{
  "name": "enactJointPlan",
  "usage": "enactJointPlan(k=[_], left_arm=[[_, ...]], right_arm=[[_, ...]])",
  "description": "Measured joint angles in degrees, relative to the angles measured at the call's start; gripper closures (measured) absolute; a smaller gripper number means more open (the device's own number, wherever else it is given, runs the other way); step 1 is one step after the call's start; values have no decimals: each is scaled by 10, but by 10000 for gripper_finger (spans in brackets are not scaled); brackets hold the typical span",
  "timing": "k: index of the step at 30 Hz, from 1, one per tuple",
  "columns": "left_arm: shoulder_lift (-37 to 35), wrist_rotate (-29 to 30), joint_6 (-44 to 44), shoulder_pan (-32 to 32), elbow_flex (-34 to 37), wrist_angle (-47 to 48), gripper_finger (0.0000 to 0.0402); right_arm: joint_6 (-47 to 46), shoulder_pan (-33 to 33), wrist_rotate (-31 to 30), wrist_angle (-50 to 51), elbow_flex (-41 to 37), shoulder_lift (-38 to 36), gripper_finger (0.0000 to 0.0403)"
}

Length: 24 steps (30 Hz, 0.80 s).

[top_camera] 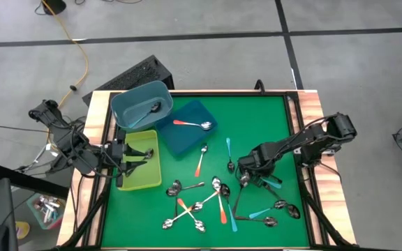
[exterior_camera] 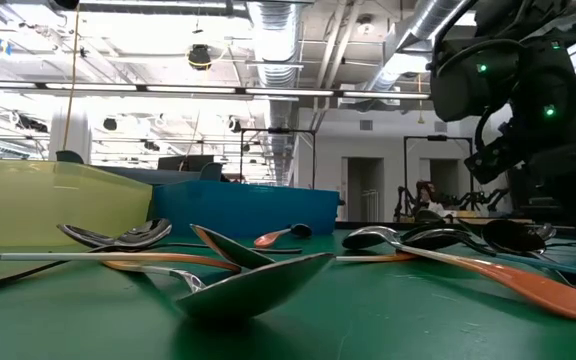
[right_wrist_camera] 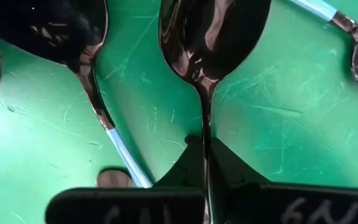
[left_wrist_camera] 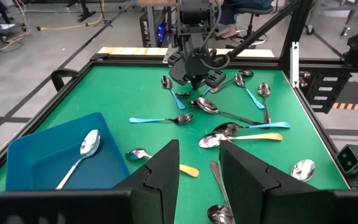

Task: Sort silverware by color (type)
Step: Put the black spoon into the green bin

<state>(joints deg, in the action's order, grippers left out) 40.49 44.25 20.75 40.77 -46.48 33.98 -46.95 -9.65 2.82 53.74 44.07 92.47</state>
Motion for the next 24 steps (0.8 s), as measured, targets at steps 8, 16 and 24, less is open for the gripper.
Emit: enactJointPlan(k=[8,16,24], left_arm=[[0,0,0,0,0,0,301],[0,0,1,0,0,-5,301],[0,1,25,0,0,-6,301]], right_arm=[[-4,-17,-54,31,29,-14,398],[-46,-12,-114,26,57,-84,401],[-52,-12,-209,-157,61,-136,402]])
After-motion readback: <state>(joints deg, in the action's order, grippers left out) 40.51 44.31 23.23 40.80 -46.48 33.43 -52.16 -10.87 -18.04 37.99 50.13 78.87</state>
